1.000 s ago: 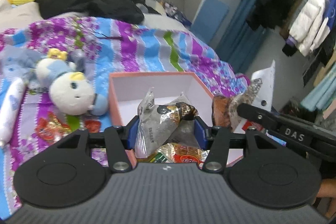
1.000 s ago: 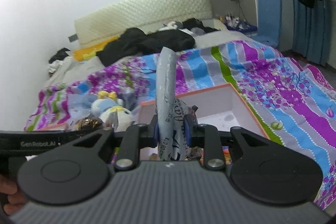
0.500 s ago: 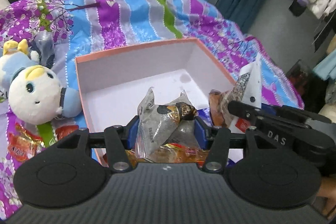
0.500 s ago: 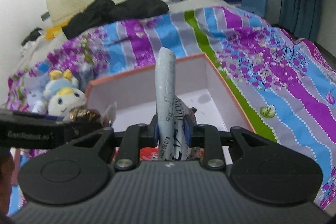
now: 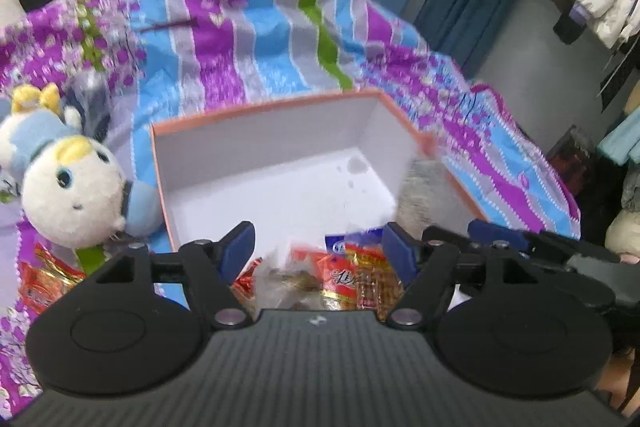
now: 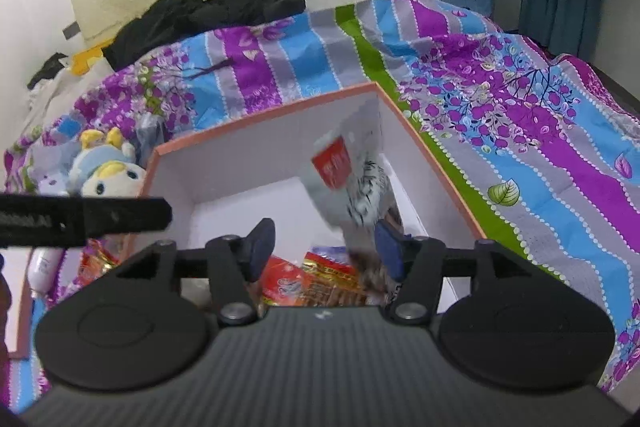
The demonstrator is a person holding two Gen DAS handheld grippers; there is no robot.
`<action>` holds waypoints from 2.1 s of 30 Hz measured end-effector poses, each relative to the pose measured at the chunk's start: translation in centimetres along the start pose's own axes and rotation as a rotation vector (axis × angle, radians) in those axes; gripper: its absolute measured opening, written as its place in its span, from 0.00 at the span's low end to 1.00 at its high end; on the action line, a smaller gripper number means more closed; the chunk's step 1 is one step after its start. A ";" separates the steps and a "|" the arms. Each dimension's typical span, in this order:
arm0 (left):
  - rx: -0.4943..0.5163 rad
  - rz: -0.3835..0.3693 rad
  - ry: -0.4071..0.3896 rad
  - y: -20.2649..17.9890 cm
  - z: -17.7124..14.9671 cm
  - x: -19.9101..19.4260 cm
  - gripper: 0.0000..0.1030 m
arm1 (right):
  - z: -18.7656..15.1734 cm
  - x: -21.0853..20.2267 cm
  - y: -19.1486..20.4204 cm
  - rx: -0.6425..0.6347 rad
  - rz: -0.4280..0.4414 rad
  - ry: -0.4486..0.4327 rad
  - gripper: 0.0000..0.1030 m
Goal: Organize snacks
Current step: 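Lower both packets into the shoebox and open both grippers, then withdraw both grippers from the shoebox toward the remaining snacks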
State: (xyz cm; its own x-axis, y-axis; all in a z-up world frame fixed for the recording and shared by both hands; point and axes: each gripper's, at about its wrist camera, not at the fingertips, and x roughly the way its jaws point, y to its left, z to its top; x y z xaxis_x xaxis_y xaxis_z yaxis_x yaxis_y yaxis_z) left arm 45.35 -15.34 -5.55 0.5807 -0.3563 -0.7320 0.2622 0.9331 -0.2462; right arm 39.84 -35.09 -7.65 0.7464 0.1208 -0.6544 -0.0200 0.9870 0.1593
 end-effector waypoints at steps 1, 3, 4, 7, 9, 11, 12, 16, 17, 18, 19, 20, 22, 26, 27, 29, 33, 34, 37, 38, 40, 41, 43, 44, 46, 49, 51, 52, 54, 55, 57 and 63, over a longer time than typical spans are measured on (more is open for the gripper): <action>0.000 0.000 -0.015 -0.1 0.1 -0.8 0.73 | 0.0 -0.5 0.1 0.007 0.002 -0.006 0.56; 0.002 -0.004 -0.041 -0.5 0.3 -2.5 0.73 | 0.2 -1.6 0.4 0.012 0.004 -0.024 0.56; 0.005 -0.004 -0.054 -0.7 0.3 -3.5 0.73 | 0.2 -2.3 0.5 0.016 0.007 -0.036 0.56; 0.016 -0.001 -0.095 -1.3 0.1 -6.5 0.73 | 0.5 -4.5 1.2 0.015 0.018 -0.073 0.56; 0.018 0.000 -0.121 -1.7 -0.3 -8.5 0.73 | 0.6 -5.9 1.7 0.013 0.029 -0.097 0.56; 0.021 0.003 -0.148 -2.0 -0.7 -10.6 0.73 | 0.7 -7.5 2.4 0.007 0.040 -0.123 0.56; 0.021 0.006 -0.163 -2.1 -1.0 -11.6 0.73 | 0.7 -8.2 2.7 0.003 0.047 -0.136 0.56; 0.017 0.012 -0.211 -2.1 -2.1 -15.5 0.73 | 0.4 -10.9 4.1 -0.017 0.082 -0.178 0.56; 0.019 0.016 -0.221 -2.1 -2.5 -16.3 0.73 | 0.3 -11.5 4.5 -0.018 0.090 -0.186 0.56; 0.021 0.021 -0.229 -2.0 -2.9 -17.1 0.73 | 0.2 -12.0 4.8 -0.020 0.098 -0.193 0.56; 0.022 0.026 -0.237 -1.9 -3.3 -18.0 0.73 | 0.0 -12.5 5.2 -0.023 0.104 -0.200 0.56; 0.020 0.031 -0.245 -1.8 -3.7 -18.8 0.73 | -0.2 -13.0 5.6 -0.024 0.109 -0.207 0.56; 0.019 0.041 -0.265 -1.5 -4.6 -20.4 0.73 | -0.7 -14.0 6.2 -0.025 0.121 -0.220 0.56; -0.012 0.067 -0.295 -0.4 -6.5 -23.1 0.73 | -1.8 -15.5 7.4 -0.037 0.150 -0.232 0.56; -0.019 0.072 -0.298 -0.1 -7.0 -23.7 0.73 | -2.1 -15.8 7.7 -0.039 0.160 -0.234 0.56; -0.034 0.085 -0.302 0.6 -8.1 -24.9 0.73 | -2.8 -16.4 8.3 -0.047 0.169 -0.239 0.56; -0.055 0.109 -0.312 1.7 -10.3 -27.1 0.73 | -4.1 -17.5 9.4 -0.047 0.198 -0.252 0.56; -0.067 0.108 -0.316 2.2 -10.9 -27.7 0.73 | -4.5 -17.8 9.7 -0.049 0.203 -0.253 0.56; -0.078 0.128 -0.328 2.9 -12.4 -29.1 0.73 | -5.8 -18.5 10.7 -0.067 0.217 -0.257 0.56; -0.085 0.130 -0.335 3.2 -13.0 -29.6 0.73 | -6.2 -18.6 11.0 -0.073 0.221 -0.258 0.56; -0.096 0.137 -0.341 3.6 -14.0 -30.4 0.73 | -7.0 -18.9 11.5 -0.083 0.230 -0.257 0.56; -0.097 0.145 -0.343 3.7 -14.4 -30.6 0.73 | -7.5 -19.0 11.8 -0.087 0.235 -0.255 0.56; -0.102 0.158 -0.350 4.0 -15.5 -31.0 0.73 | -8.4 -19.2 12.3 -0.096 0.245 -0.256 0.56; -0.110 0.163 -0.349 4.2 -15.9 -31.2 0.73 | -8.9 -19.3 12.6 -0.107 0.249 -0.253 0.56; -0.123 0.170 -0.343 4.5 -16.9 -31.2 0.73 | -9.9 -19.2 13.1 -0.129 0.254 -0.243 0.56; -0.147 0.169 -0.341 5.0 -18.2 -31.0 0.73 | -11.2 -19.0 13.6 -0.167 0.258 -0.223 0.56; -0.160 0.165 -0.334 5.3 -19.0 -30.5 0.73 | -12.2 -18.7 13.8 -0.183 0.263 -0.209 0.56; -0.155 0.166 -0.331 5.4 -19.5 -30.2 0.73 | -12.6 -18.6 13.8 -0.187 0.265 -0.200 0.56; -0.133 0.183 -0.311 5.5 -20.3 -29.3 0.73 | -13.8 -18.1 14.0 -0.189 0.260 -0.181 0.56; -0.124 0.184 -0.300 5.6 -20.8 -28.8 0.73 | -14.3 -17.9 14.2 -0.187 0.253 -0.170 0.56; -0.123 0.191 -0.287 5.8 -21.7 -27.9 0.73 | -15.3 -17.3 14.4 -0.189 0.247 -0.153 0.56; -0.178 0.200 -0.241 7.8 -23.2 -25.6 0.73 | -16.6 -15.2 14.7 -0.190 0.241 -0.099 0.56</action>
State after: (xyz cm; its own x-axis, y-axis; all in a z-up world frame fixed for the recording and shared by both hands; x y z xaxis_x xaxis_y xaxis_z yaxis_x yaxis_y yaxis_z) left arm 14.63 2.17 -3.43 0.7775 -0.1477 -0.6113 -0.0010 0.9717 -0.2361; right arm 17.16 -20.61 -7.65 0.7659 0.3515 -0.5384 -0.3210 0.9346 0.1535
